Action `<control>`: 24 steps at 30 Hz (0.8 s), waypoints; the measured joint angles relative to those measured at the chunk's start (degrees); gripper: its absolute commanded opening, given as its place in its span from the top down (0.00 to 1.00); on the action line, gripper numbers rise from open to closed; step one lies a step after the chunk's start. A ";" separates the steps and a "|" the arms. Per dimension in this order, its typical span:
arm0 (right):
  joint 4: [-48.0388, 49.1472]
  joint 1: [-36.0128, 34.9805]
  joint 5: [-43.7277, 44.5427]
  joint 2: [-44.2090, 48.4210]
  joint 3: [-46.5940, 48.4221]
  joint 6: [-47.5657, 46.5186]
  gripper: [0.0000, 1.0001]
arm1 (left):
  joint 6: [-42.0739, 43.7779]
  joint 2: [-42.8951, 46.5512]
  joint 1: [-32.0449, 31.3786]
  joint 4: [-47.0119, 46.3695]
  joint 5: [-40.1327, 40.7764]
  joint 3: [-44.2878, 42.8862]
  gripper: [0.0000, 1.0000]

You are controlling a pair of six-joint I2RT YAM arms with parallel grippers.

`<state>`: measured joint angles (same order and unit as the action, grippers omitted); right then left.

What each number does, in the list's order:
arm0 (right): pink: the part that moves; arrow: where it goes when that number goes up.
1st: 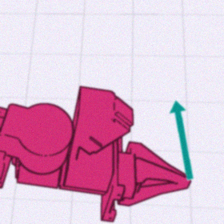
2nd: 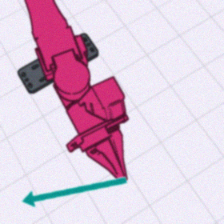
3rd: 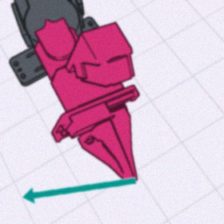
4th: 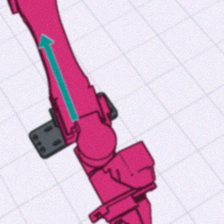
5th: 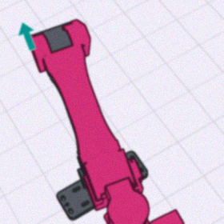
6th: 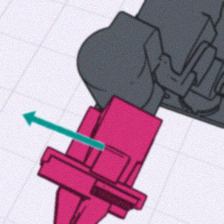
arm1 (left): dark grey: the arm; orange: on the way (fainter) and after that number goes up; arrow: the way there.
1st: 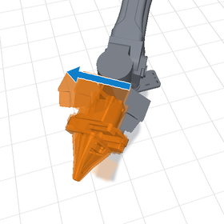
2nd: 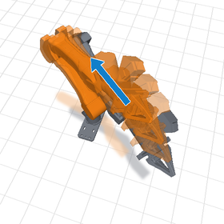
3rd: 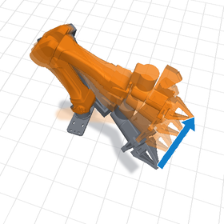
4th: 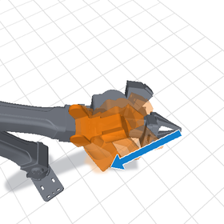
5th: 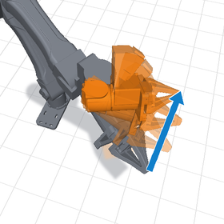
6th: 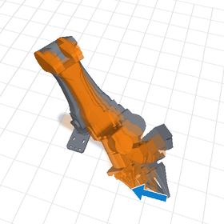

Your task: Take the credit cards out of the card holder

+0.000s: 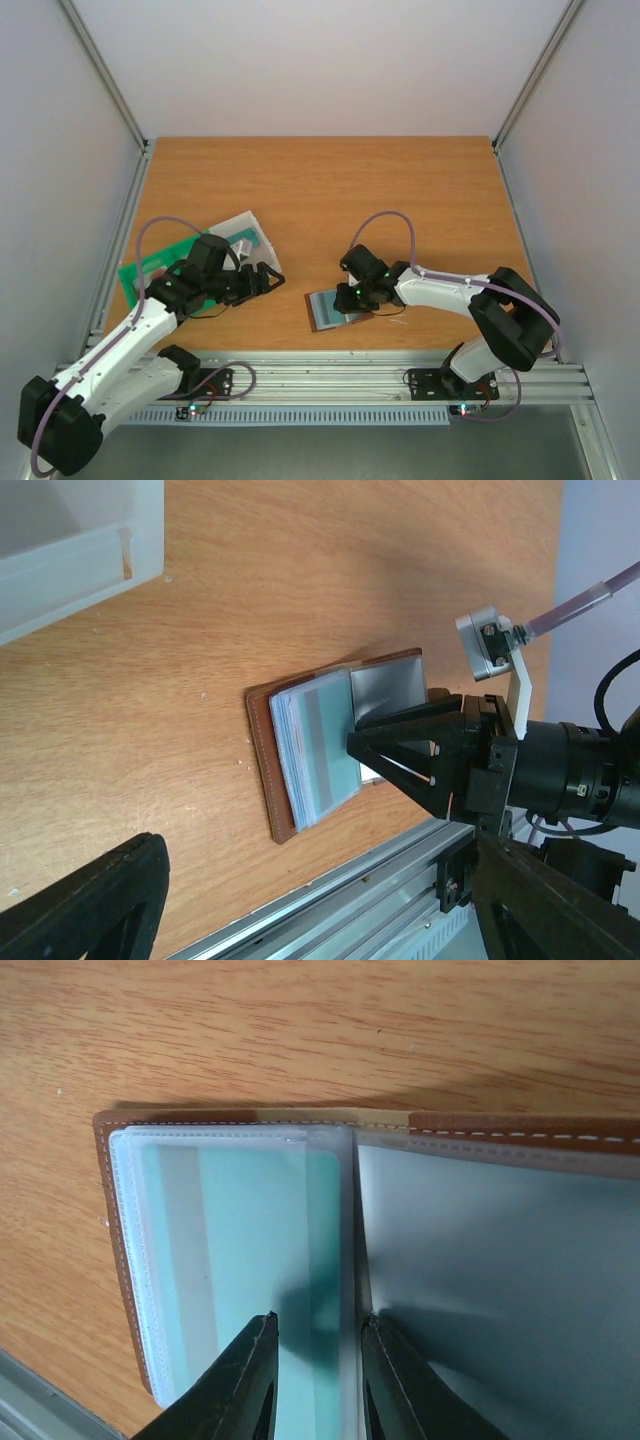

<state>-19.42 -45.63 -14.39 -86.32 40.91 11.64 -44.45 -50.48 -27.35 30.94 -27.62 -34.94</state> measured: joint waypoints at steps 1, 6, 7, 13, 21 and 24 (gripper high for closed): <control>0.48 -0.04 0.04 -0.02 -0.37 0.04 0.77 | -0.26 0.00 -0.15 -0.24 0.00 0.28 0.18; 4.59 -0.07 -0.17 0.04 -2.86 0.96 0.84 | -2.25 0.00 -1.07 -2.25 -0.04 1.86 0.20; 5.38 -0.09 -0.28 0.11 -3.23 1.22 0.86 | -2.80 0.00 -1.20 -2.69 -0.04 2.29 0.20; 12.00 -0.28 -2.19 0.17 -6.05 4.59 0.91 | -4.61 0.00 -1.40 -4.42 -0.04 3.61 0.21; 22.51 -0.35 -6.99 -2.16 -8.83 11.50 0.94 | -7.43 -0.68 -2.45 -9.97 -0.22 6.25 0.22; 27.47 -0.35 -9.07 -3.52 -10.05 14.10 0.94 | -8.94 -2.19 -3.15 -13.05 -0.35 7.67 0.22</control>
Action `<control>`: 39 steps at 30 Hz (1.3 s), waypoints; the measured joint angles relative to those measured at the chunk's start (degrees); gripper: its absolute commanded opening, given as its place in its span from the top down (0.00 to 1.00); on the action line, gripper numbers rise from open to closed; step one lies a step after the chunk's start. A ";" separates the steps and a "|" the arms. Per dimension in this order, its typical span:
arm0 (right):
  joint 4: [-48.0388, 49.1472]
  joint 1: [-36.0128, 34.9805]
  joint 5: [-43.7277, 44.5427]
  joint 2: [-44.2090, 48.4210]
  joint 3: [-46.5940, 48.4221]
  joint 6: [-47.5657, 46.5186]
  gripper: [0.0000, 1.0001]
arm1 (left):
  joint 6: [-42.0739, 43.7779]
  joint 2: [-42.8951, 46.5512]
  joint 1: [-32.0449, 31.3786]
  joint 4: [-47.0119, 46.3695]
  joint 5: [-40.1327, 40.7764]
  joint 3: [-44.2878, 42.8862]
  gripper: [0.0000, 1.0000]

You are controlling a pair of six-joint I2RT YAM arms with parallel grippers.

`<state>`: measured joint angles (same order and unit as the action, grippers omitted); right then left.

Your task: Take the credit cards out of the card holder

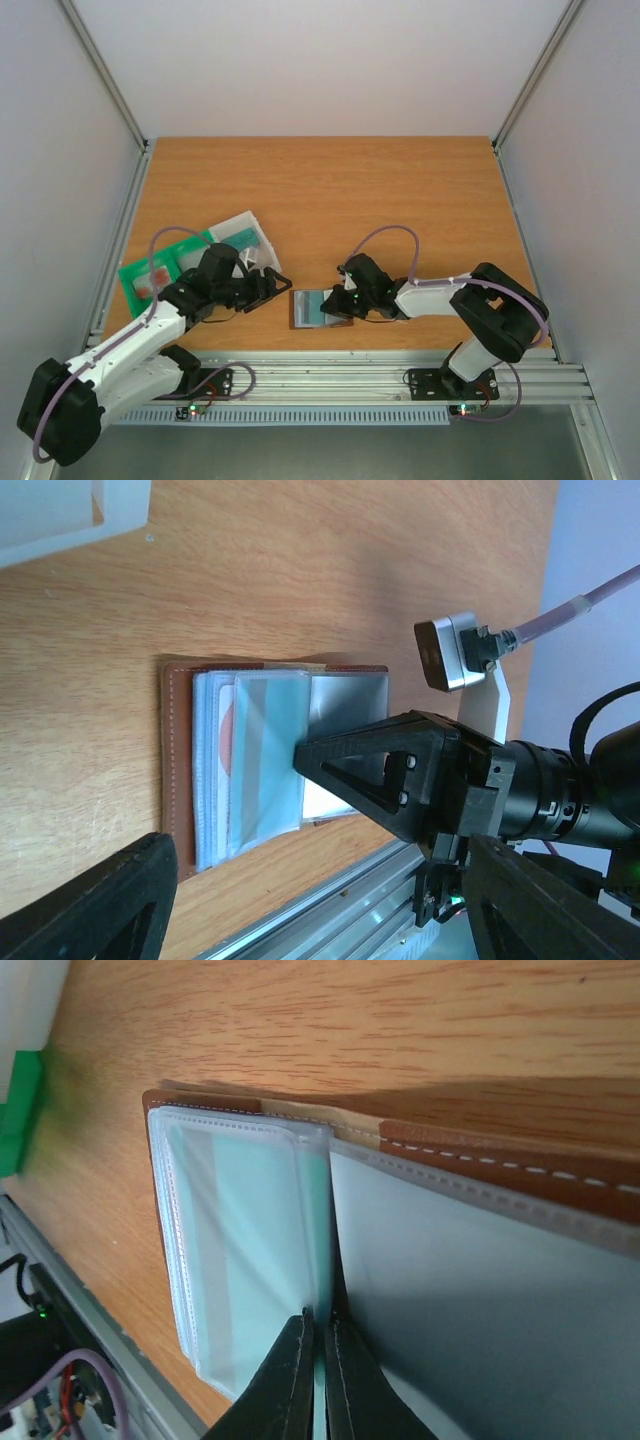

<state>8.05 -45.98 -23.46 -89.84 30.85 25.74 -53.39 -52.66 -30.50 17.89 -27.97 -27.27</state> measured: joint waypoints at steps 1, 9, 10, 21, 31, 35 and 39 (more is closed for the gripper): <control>1.27 0.00 -0.48 -0.35 -0.33 0.55 0.94 | -0.28 -0.57 -0.28 -0.94 0.00 0.37 0.21; 7.65 -0.02 -2.71 -2.14 -1.88 3.85 0.95 | -3.41 -6.97 -3.91 -11.04 0.33 2.25 0.20; 8.02 -0.02 -2.86 -2.27 -1.97 4.00 0.95 | -3.76 -8.13 -4.35 -12.46 0.33 2.38 0.20; 9.22 -0.07 -3.34 -2.47 -2.36 4.24 0.95 | -4.42 -17.97 -5.64 -21.92 0.61 2.43 0.19; 10.40 -0.04 -3.85 -3.13 -2.47 4.24 0.95 | -3.61 -22.16 -5.64 -25.49 0.68 2.43 0.18; 10.67 -0.07 -4.02 -3.26 -2.49 4.24 0.95 | -3.63 -23.82 -5.64 -26.69 0.33 2.43 0.18; 10.80 -0.07 -4.02 -3.26 -2.54 4.24 0.95 | -3.63 -25.68 -5.64 -28.09 0.04 2.43 0.18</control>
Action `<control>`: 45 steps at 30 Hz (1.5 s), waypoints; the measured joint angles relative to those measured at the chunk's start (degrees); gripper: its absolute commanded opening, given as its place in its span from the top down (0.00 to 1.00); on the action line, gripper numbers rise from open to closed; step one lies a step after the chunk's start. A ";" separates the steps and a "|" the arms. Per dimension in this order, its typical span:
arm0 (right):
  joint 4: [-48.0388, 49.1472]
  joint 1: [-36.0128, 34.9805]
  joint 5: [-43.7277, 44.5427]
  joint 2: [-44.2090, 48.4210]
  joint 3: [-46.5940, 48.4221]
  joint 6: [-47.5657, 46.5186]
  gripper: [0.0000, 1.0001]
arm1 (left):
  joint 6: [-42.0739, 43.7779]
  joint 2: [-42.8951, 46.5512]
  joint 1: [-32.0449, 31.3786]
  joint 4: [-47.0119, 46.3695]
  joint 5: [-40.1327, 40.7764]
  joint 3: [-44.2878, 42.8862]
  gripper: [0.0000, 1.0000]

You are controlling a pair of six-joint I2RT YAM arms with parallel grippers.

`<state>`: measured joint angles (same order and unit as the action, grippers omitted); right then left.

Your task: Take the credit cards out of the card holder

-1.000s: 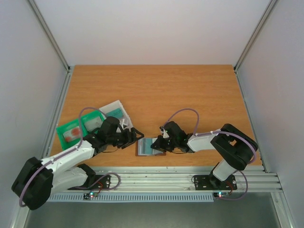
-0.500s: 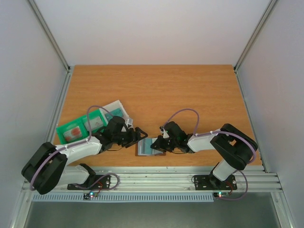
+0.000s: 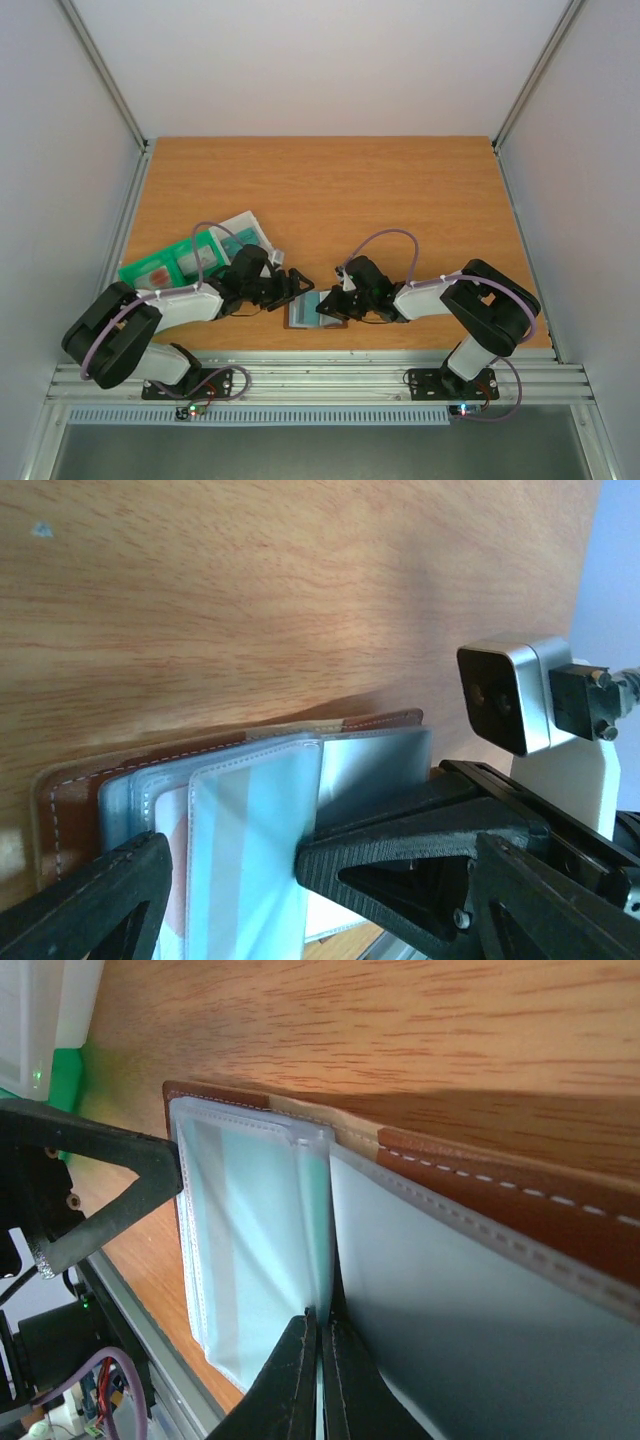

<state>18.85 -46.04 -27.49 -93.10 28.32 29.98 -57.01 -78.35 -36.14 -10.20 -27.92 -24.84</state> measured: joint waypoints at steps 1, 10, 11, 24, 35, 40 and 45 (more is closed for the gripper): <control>-0.02 0.00 -0.02 0.00 -0.02 0.00 0.95 | 0.00 -0.52 0.00 -0.44 -0.07 0.00 0.18; 0.00 0.00 -0.15 0.00 -0.09 -0.02 0.95 | -0.48 -1.66 0.00 -3.37 -1.25 0.00 0.18; 0.00 0.00 -0.15 0.00 -0.09 -0.02 0.95 | -0.66 -1.75 -0.02 -3.45 -1.53 0.00 0.18; -0.02 0.00 -0.11 0.00 -0.09 -0.09 0.96 | -2.62 -2.01 0.00 -6.14 -3.43 1.14 0.17; 0.02 0.00 0.07 0.00 -0.15 -2.56 0.96 | -0.09 0.33 -0.04 -2.12 -1.95 1.22 0.15; 0.07 0.00 0.11 0.07 -0.22 -3.63 0.96 | 1.44 1.20 -0.15 -0.04 -1.14 1.22 0.14; 0.07 0.00 0.09 0.04 -0.22 -4.31 0.94 | 1.75 0.33 -0.15 -0.79 -1.49 1.22 0.14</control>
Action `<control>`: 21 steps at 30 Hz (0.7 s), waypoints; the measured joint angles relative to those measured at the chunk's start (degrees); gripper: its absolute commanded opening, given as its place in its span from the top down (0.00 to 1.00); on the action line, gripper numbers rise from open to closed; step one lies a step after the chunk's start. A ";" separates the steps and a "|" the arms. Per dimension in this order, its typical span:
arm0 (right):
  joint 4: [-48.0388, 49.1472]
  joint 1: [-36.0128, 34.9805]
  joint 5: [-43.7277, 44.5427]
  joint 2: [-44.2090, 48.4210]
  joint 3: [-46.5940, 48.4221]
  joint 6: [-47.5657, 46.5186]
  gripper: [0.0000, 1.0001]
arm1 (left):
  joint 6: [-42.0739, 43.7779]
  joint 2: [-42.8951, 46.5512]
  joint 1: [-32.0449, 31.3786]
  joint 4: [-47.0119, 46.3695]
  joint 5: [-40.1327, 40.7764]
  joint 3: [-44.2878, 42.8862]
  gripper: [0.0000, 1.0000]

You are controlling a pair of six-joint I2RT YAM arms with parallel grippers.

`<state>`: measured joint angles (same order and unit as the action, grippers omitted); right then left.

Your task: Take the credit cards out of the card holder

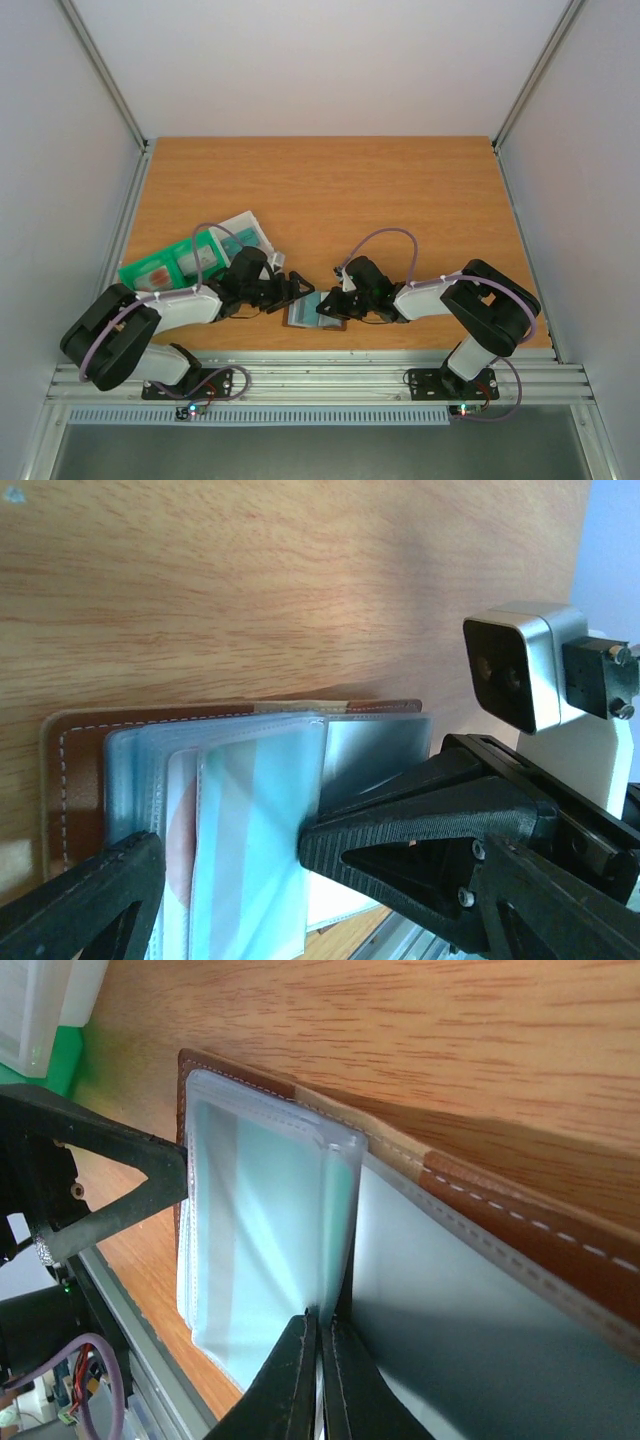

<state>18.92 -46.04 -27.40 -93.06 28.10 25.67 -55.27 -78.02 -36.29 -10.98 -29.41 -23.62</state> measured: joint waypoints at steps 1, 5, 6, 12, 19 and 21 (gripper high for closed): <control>-0.02 0.00 0.00 0.00 0.00 -0.09 0.94 | -0.02 -0.37 0.02 -0.39 -0.15 0.00 0.14; 0.17 0.00 -0.07 -0.11 0.00 -0.26 0.94 | -0.42 -1.22 0.24 -2.14 -0.55 0.00 0.14; 0.24 0.00 -0.09 -0.13 -0.04 -0.26 0.94 | -0.44 -1.25 0.26 -2.21 -0.59 0.00 0.14; 1.01 0.02 -0.31 -0.46 -0.13 -0.52 0.95 | -0.94 -0.74 0.26 -2.03 -0.57 0.07 0.14; 2.08 0.02 -0.72 -0.92 -0.15 -2.47 0.95 | -1.27 5.57 -0.13 4.66 -0.20 0.24 0.15; 2.01 0.22 -1.22 -0.92 -0.15 -3.98 0.95 | -1.31 8.66 -0.13 9.07 0.76 0.22 0.14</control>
<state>20.93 -45.82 -28.62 -93.97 27.94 21.69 -56.58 -69.36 -36.42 -1.91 -28.64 -23.40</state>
